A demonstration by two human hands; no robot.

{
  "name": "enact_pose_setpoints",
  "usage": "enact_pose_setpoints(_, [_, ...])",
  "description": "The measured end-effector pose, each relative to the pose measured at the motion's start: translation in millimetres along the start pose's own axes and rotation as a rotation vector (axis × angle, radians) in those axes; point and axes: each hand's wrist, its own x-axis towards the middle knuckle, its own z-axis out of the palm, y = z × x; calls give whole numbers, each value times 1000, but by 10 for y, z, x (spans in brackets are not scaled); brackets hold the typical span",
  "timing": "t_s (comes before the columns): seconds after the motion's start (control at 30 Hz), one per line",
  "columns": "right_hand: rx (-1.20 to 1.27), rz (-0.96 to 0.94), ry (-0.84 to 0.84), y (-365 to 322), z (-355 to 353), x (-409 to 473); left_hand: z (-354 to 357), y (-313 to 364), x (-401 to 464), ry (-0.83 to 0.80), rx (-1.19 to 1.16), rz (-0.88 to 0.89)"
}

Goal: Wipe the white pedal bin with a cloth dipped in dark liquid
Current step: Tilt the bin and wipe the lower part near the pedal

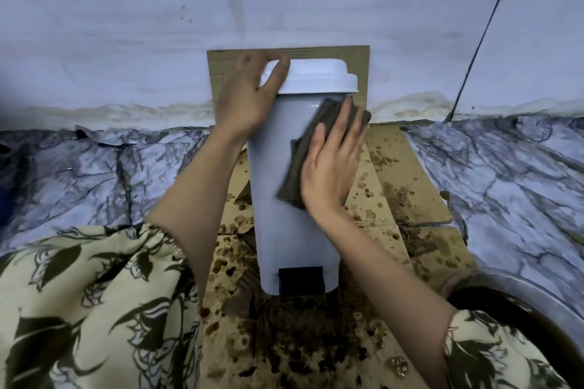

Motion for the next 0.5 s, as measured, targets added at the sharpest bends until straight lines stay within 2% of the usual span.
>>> enact_pose_setpoints(0.03, [-124,-75,21,-27,8,-91,-8,-2,-4,-8,7,0])
enact_pose_setpoints(0.1, [-392,-433,-44,82,-16,-336,-31,-6,-7,-32,9,1])
enact_pose_setpoints(0.13, [-479,-600,-96,181,-46,-402,-45,-9,-6,-47,14,3])
enact_pose_setpoints(0.17, [-505,-680,-126,261,-61,-394,-50,-8,-4,-61,21,5])
enact_pose_setpoints(0.2, [-491,-655,-118,277,-65,-348,-48,2,-3,-73,26,3])
enact_pose_setpoints(0.23, [-452,-539,-77,240,-58,-282,-36,21,-6,-83,27,0])
enact_pose_setpoints(0.3, [-323,-201,-6,49,-19,-164,-4,67,-31,-84,41,2])
enact_pose_setpoints(0.33, [-289,-93,5,-50,2,-128,-1,81,-48,-77,45,1])
enact_pose_setpoints(0.37, [-294,-71,-5,-128,20,-128,-12,79,-63,-70,37,-8])
enact_pose_setpoints(0.47, [-416,-220,-23,-177,55,-238,-84,46,-119,-79,-6,-22])
enact_pose_setpoints(0.5, [-402,-212,7,-165,49,-267,-101,39,-151,-82,-6,-12])
